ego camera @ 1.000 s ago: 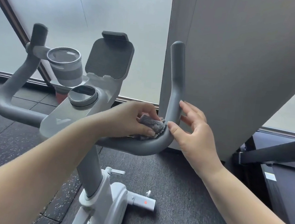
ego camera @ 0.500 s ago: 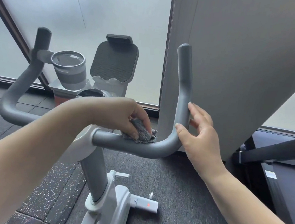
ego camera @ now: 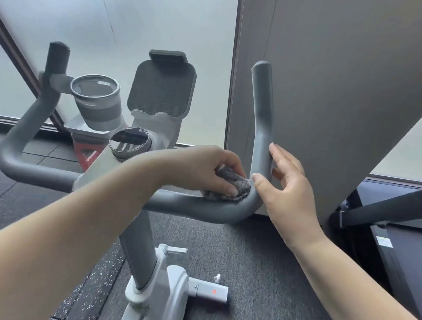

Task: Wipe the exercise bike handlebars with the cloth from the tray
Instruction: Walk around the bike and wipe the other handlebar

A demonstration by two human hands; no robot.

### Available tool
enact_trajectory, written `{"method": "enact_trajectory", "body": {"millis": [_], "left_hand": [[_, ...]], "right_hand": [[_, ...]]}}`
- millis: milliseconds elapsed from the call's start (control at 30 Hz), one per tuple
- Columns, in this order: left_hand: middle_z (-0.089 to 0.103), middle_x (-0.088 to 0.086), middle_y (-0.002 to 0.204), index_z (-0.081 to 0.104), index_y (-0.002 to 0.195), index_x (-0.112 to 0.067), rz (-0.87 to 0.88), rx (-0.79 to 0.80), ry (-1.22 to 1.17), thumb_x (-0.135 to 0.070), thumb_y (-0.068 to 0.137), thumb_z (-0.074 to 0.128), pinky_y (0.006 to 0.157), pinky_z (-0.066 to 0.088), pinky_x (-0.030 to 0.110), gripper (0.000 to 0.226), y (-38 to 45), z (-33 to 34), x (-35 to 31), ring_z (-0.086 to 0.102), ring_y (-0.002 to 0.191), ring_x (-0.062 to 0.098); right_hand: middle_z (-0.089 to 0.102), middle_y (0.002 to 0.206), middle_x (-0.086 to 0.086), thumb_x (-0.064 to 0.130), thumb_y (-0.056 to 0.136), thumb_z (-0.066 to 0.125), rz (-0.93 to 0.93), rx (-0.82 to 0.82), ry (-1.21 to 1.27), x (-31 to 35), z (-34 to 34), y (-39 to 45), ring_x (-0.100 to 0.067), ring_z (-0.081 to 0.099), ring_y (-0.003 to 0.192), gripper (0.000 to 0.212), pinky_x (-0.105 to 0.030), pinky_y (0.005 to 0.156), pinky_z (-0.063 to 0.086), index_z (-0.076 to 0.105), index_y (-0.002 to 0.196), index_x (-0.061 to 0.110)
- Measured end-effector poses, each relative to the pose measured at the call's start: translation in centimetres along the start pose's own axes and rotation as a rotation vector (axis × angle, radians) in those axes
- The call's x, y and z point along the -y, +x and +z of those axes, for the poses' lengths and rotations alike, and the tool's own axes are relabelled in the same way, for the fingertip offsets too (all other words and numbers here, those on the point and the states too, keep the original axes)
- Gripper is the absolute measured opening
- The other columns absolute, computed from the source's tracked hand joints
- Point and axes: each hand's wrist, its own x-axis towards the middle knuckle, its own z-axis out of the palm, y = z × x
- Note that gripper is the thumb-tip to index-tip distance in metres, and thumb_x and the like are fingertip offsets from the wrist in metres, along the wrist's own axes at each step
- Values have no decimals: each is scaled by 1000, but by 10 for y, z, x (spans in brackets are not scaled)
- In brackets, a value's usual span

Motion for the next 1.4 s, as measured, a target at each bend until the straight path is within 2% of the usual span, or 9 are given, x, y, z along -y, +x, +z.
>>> {"method": "enact_trajectory", "body": {"millis": [233,433,600,667,767,900,1000,1167,1400], "left_hand": [[67,-25,65,67,103,-27,-96,218,27,-13,84,70,61,48,12,24,-12,-22,19,59,59,-8],[74,-12,85,70,97,-37,-195,255,137,-17,80,73,78,55,30,26,-27,-41,35,67,76,7],[70,-14,81,70,93,-34,-287,241,397,-17,80,71,61,50,12,21,-26,-44,23,60,63,-3],[70,-12,83,69,96,-30,-314,230,515,-20,81,69,65,54,20,18,-25,-41,20,65,71,6],[70,-6,90,69,99,-28,-312,255,596,-21,82,66,70,56,30,19,-21,-36,17,67,80,15],[70,-13,88,68,91,-41,-228,273,417,-27,78,69,78,56,35,20,-15,-37,18,68,83,12],[70,-17,86,66,91,-45,-139,230,281,-25,79,71,71,49,15,24,-9,-29,10,64,78,-1],[74,-7,85,69,96,-37,-91,127,13,-19,80,74,72,55,23,25,0,-13,-1,69,77,10],[69,3,78,69,102,-14,-244,-69,-373,-13,85,68,57,54,20,17,7,5,-12,66,62,6]], "right_hand": [[40,142,11,9,86,65,1,-6,13,-1,2,-1,-7,42,133,59,-34,114,33,45,141,18],[40,142,10,7,86,65,-8,10,6,0,0,-1,-5,41,133,59,-32,114,33,44,141,17],[39,142,12,7,86,64,-6,20,12,0,0,-1,-6,41,133,59,-22,112,33,43,141,18],[39,141,13,8,87,64,-1,31,18,0,-1,0,-6,43,131,59,-10,104,35,43,141,19],[40,141,14,10,86,65,-2,42,25,0,-3,0,-7,45,130,59,-22,109,37,44,141,21],[40,142,14,12,87,66,-2,57,34,-2,-5,0,-6,45,130,59,-29,111,36,44,141,22],[40,142,14,14,86,67,2,69,48,-3,-6,1,-5,46,129,59,-22,109,37,44,141,22],[39,143,14,16,86,68,13,101,78,-6,-11,2,-6,51,124,61,-12,98,43,44,141,22],[39,142,14,15,85,69,2,126,100,-9,-15,4,-7,55,118,61,-2,84,42,45,140,23]]}}
